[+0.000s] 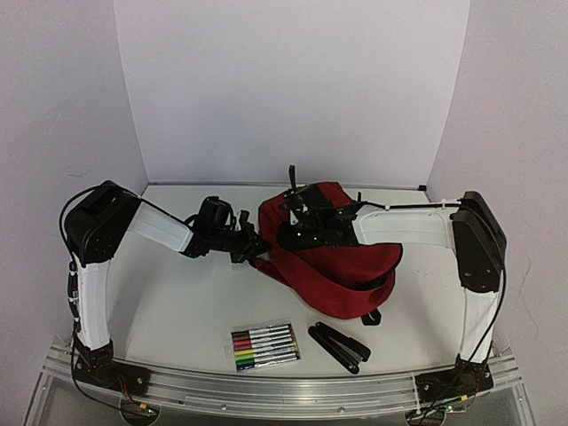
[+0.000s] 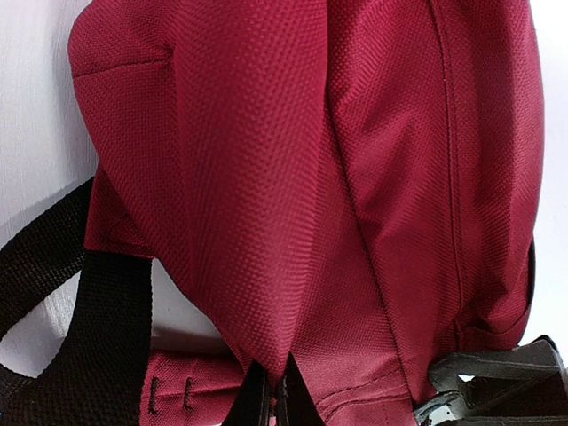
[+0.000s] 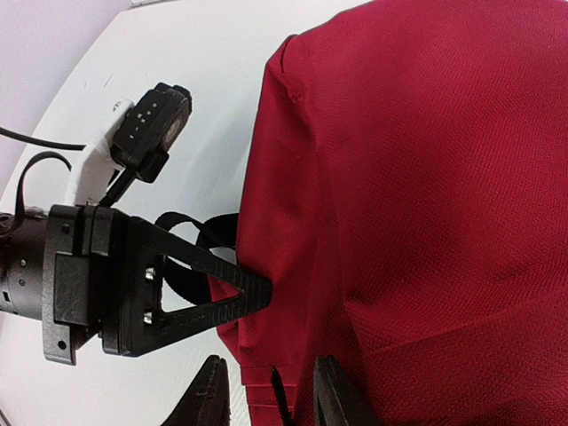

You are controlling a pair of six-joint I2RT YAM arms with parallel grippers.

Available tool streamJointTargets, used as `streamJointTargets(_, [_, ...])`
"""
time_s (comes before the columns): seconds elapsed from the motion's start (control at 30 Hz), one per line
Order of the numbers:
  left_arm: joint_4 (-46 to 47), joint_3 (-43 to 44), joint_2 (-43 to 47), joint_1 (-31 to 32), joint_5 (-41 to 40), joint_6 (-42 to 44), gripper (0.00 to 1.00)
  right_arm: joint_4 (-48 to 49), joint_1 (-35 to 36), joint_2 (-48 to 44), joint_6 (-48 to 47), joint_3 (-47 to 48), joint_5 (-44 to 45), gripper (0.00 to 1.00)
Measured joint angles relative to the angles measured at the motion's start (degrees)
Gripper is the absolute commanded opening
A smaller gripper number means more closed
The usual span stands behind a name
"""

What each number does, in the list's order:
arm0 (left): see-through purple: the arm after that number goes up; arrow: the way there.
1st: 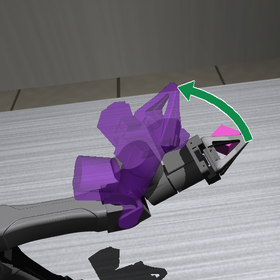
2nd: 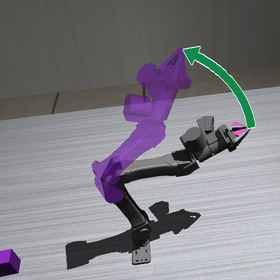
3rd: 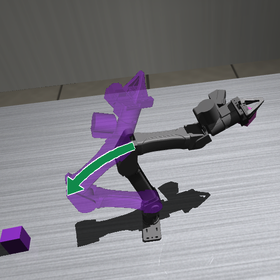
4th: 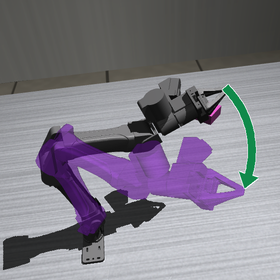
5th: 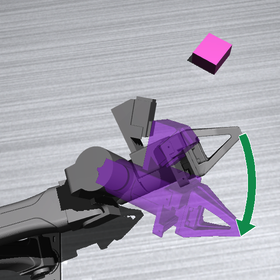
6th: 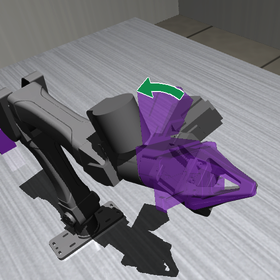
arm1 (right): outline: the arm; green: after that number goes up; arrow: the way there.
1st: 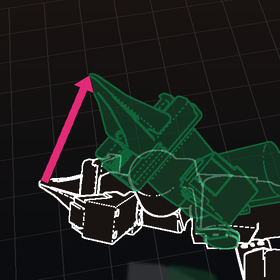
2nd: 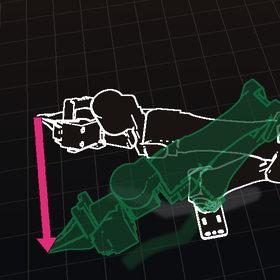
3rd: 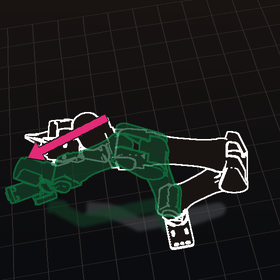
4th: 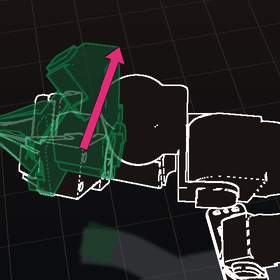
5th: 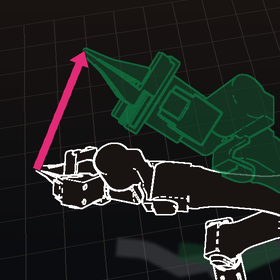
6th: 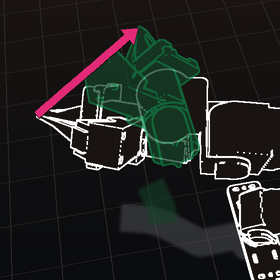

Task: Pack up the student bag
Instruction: Zip the student bag at the center of the board.

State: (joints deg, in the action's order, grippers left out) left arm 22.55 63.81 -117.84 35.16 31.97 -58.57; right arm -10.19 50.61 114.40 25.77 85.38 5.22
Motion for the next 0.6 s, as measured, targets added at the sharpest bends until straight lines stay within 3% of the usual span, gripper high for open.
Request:
streamJointTargets(0.17, [-0.1, 0.4, -0.1, 0.0, 0.1, 0.0, 0.00, -0.8, 0.0, 0.7, -0.6, 0.5, 0.3, 0.00])
streamJointTargets(0.6, [-0.3, 0.6, -0.1, -2.3, 1.7, 0.2, 0.00, -1.4, 0.5, -4.5, 1.1, -3.3, 0.2, 0.00])
